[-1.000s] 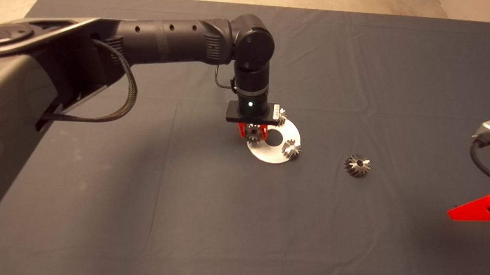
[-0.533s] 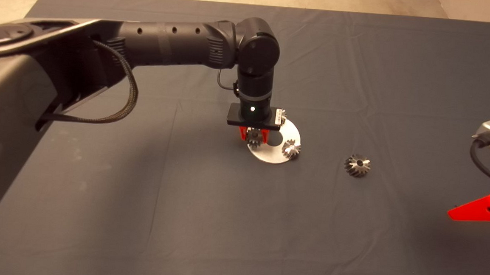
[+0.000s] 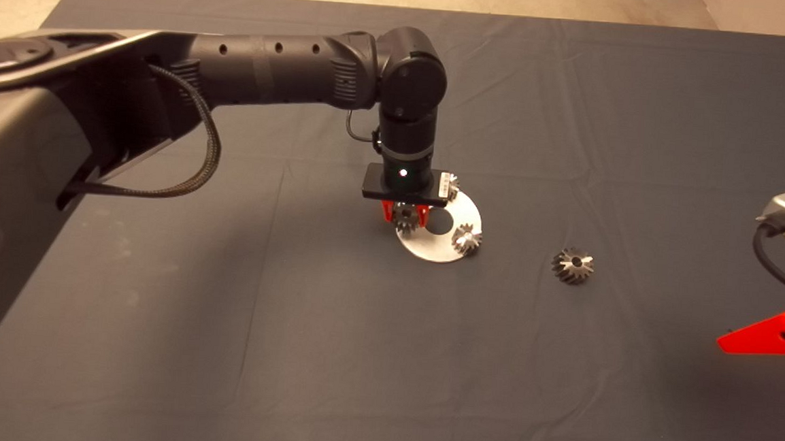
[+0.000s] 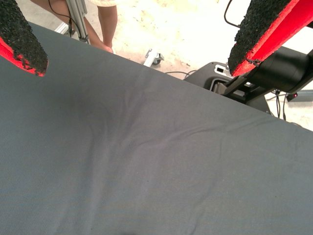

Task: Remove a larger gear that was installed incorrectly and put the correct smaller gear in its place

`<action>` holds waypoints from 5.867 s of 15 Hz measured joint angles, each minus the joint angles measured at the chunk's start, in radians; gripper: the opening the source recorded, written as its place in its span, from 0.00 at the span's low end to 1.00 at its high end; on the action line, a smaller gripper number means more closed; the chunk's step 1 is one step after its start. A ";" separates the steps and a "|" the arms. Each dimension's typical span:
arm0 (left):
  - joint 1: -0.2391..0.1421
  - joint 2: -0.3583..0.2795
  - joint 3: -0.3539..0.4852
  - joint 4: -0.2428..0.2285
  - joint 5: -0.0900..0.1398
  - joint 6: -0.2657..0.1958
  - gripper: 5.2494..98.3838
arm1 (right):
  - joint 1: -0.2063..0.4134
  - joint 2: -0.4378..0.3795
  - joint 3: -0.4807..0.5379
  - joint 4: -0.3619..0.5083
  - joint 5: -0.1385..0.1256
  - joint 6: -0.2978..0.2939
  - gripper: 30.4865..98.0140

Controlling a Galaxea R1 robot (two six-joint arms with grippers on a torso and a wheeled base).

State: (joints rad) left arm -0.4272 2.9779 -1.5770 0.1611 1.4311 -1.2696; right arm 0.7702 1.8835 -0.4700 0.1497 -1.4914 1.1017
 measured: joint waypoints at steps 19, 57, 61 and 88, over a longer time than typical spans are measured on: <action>0.011 0.000 0.009 0.011 -0.015 -0.002 0.30 | 0.000 0.000 0.000 0.000 0.000 0.000 1.00; -0.219 -0.769 1.167 -0.035 0.106 -0.457 0.75 | -0.017 0.015 0.016 0.001 0.032 0.043 1.00; -0.234 -0.755 1.184 -0.034 0.094 -0.470 0.80 | -0.020 0.014 0.033 0.001 0.061 0.096 1.00; -0.239 -0.717 1.187 -0.034 0.090 -0.466 0.99 | -0.026 0.077 0.045 0.008 0.112 0.119 1.00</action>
State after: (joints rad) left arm -0.6657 2.2606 -0.3900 0.1270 1.5216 -1.7357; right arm 0.7447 1.9609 -0.4247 0.1576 -1.3796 1.2209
